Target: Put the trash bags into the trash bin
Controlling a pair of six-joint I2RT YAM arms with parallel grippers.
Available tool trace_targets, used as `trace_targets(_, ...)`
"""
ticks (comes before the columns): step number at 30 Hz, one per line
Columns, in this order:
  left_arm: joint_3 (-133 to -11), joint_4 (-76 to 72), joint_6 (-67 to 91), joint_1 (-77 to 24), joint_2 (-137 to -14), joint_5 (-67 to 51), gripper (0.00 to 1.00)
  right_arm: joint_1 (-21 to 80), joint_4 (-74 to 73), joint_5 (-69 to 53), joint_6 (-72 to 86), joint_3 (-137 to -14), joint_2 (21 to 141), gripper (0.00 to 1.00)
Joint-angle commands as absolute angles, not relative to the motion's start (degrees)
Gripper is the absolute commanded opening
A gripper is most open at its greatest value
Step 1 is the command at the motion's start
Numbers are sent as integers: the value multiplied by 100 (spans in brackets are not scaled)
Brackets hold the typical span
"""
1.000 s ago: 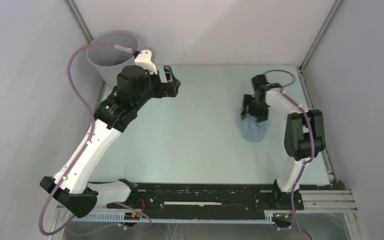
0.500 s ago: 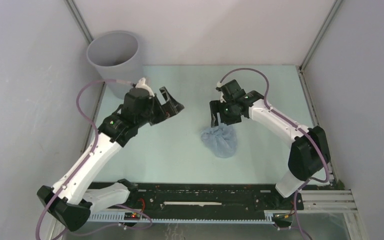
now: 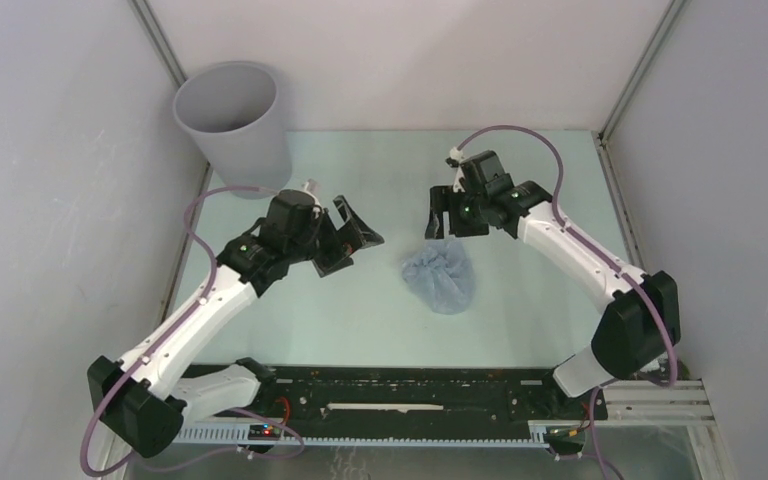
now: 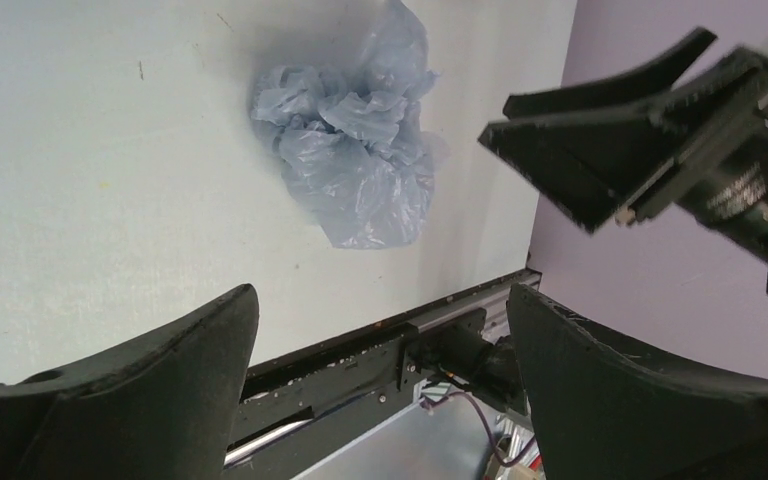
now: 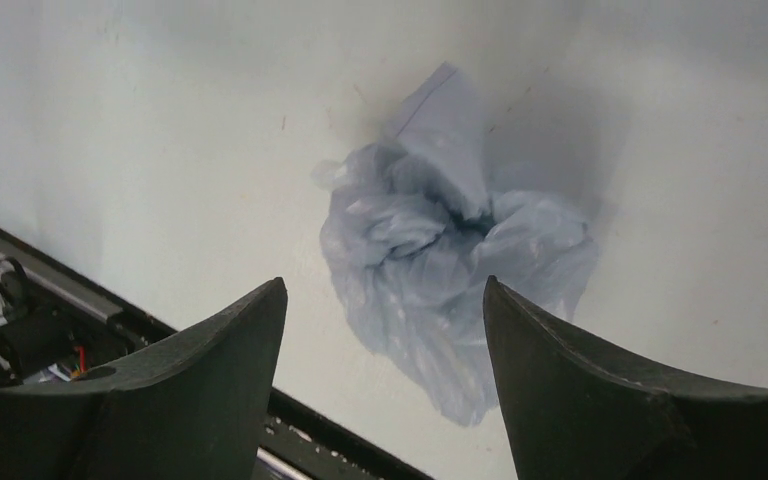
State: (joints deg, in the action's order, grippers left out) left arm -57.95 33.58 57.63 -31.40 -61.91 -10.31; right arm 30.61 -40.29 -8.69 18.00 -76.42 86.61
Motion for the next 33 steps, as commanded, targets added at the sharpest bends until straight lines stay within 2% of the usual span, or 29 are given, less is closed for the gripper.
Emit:
trace_targets(1,-5955,3178,5698,-3166,-6266,-1279,100,2615,-3612,-1241,1975,-7953,9157,80)
trace_targets(8,-6990,3932,4883,-2648,-7093,-1399,100,2366,-4193,-1644,1762,-9172,10471,77)
trace_targets(16,-7874,4227,4573,-2421,-7925,-1557,100,2369,-3981,-1596,1593,-8835,10716,75)
trace_targets(22,-8405,4273,4527,-2285,-8482,-1820,100,2428,-4152,-1614,1542,-8934,10880,65)
trace_targets(29,-8366,4231,4627,-2294,-8454,-1897,100,2557,-3919,-1713,1602,-8557,10639,72)
trace_targets(33,-7997,4079,4818,-2353,-8199,-1931,100,2716,-3990,-1493,1586,-8571,10767,72)
